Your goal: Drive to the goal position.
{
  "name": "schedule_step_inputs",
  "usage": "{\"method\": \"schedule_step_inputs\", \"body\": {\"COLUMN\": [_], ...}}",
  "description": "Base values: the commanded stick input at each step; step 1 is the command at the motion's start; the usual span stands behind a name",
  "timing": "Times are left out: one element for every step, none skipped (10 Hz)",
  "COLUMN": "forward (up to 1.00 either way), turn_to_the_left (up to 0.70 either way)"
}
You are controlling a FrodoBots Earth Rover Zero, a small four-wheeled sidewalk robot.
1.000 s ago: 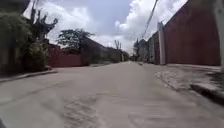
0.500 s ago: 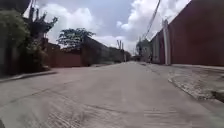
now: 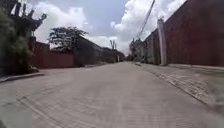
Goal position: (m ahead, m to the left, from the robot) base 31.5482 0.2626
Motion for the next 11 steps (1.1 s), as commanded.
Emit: {"method": "schedule_step_inputs", "body": {"forward": [1.0, 1.0, 1.0, 1.0, 1.0, 1.0, 1.0, 1.0, 1.0, 1.0, 1.0], "turn_to_the_left": [-0.09, -0.05, -0.02, -0.02, 0.0, 0.0, 0.0, 0.0, 0.0, -0.02, -0.12]}}
